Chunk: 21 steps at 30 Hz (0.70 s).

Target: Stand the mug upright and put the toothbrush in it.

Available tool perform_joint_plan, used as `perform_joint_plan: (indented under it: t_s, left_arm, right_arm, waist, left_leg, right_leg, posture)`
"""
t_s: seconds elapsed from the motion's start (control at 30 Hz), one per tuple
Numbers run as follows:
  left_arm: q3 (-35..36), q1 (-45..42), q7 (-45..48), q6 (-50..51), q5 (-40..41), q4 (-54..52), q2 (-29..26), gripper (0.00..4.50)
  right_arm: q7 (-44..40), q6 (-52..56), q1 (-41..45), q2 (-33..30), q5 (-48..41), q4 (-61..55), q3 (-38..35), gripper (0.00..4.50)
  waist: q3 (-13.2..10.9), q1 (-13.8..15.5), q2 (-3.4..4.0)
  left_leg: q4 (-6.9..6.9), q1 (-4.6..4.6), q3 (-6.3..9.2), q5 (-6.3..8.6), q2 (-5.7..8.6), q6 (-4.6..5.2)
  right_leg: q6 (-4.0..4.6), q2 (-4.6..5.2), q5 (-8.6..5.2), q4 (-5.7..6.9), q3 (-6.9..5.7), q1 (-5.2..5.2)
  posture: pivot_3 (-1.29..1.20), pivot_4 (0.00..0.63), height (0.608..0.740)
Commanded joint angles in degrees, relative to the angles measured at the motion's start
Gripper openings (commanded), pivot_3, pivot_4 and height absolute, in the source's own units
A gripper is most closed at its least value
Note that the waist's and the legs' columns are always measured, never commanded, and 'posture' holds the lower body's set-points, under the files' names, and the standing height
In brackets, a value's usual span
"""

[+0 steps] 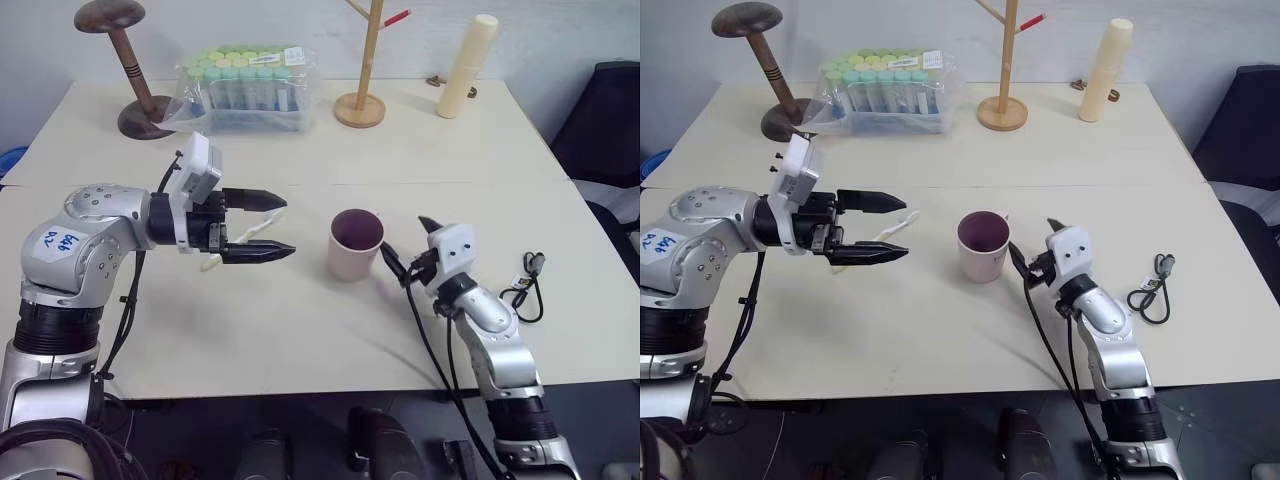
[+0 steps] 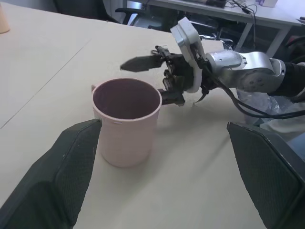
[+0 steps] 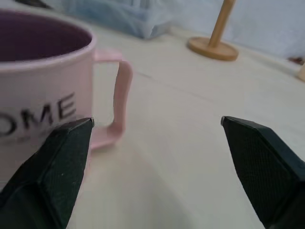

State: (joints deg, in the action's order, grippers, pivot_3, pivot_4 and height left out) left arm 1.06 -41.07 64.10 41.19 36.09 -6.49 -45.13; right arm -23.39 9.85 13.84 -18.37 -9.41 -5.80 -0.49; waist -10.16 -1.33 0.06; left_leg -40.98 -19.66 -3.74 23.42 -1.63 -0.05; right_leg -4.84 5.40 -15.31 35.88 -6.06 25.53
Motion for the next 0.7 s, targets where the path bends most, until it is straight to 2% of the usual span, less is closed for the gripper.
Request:
perform_joint_plan:
  t_s: [0.03,0.1,0.2,0.33,0.4,0.5,0.7]
  left_arm:
    - [1.3,0.1,-0.2,-1.2,-0.7,-0.5,-0.7,4.5]
    - [1.5,-0.5,-1.9,-1.5,-3.2,2.0,-1.9,4.5]
    - [-2.2,-2.6,-7.6,-3.5,-12.6,8.7,-3.8,4.5]
    - [-5.8,-8.7,-15.5,-1.0,-20.8,19.5,-1.9,4.5]
    - [-8.6,-11.4,-16.7,1.1,-23.8,23.2,-0.5,4.5]
    - [-10.0,-13.9,-16.9,4.0,-24.5,25.6,2.9,4.5]
    - [-15.1,-16.8,-18.5,2.7,-30.2,34.3,9.0,4.5]
  right_arm:
    - [-3.7,9.3,-2.6,-5.1,-5.5,-10.0,-3.5,4.47]
    - [-6.1,15.2,-4.4,-9.3,-10.3,-16.0,-7.3,4.47]
    - [-10.9,24.4,-6.0,-16.5,-20.5,-24.1,-13.8,4.47]
    - [-19.4,32.7,-5.7,-27.3,-36.3,-32.1,-21.7,4.47]
    - [-20.5,37.5,-2.9,-32.2,-45.1,-33.2,-25.1,4.47]
    - [-19.9,40.2,1.6,-36.0,-54.0,-32.8,-26.7,4.47]
    - [-14.4,41.7,11.6,-37.1,-60.1,-30.2,-22.8,4.47]
  waist:
    - [0.0,0.1,0.01]
    - [0.0,0.4,0.04]
    - [0.0,1.2,0.07]
    - [-0.1,1.7,0.01]
    - [-0.1,2.3,-0.02]
    - [-0.1,2.9,-0.12]
    - [-0.2,2.9,-0.26]
  left_leg:
    - [0.0,0.01,0.01,0.01,0.0,0.01]
    - [-0.01,-0.01,0.01,0.01,0.0,0.02]
    - [-0.02,0.05,-0.02,0.03,0.05,0.05]
    - [0.0,0.17,-0.08,0.05,0.04,0.08]
    - [-0.02,0.15,-0.11,0.07,0.08,0.13]
    - [-0.08,0.14,-0.21,0.11,0.1,0.19]
    - [-0.23,-0.09,-0.35,0.11,0.13,0.2]
  right_leg:
    - [0.0,0.0,0.0,0.0,0.0,0.0]
    - [0.0,0.01,0.0,0.0,0.01,0.01]
    - [-0.01,0.0,0.0,0.0,0.03,0.0]
    - [-0.01,-0.09,0.01,-0.01,0.02,-0.12]
    - [-0.03,-0.07,0.02,0.0,0.03,-0.12]
    - [-0.05,-0.05,0.03,-0.02,0.03,-0.13]
    - [-0.08,-0.03,0.05,-0.05,-0.12,-0.11]
  posture:
    - [0.0,0.15,0.74]
    - [0.0,0.15,0.74]
    - [0.0,0.15,0.74]
    - [0.0,0.15,0.74]
    - [0.0,0.15,0.74]
    - [0.0,0.15,0.74]
    - [0.0,0.15,0.74]
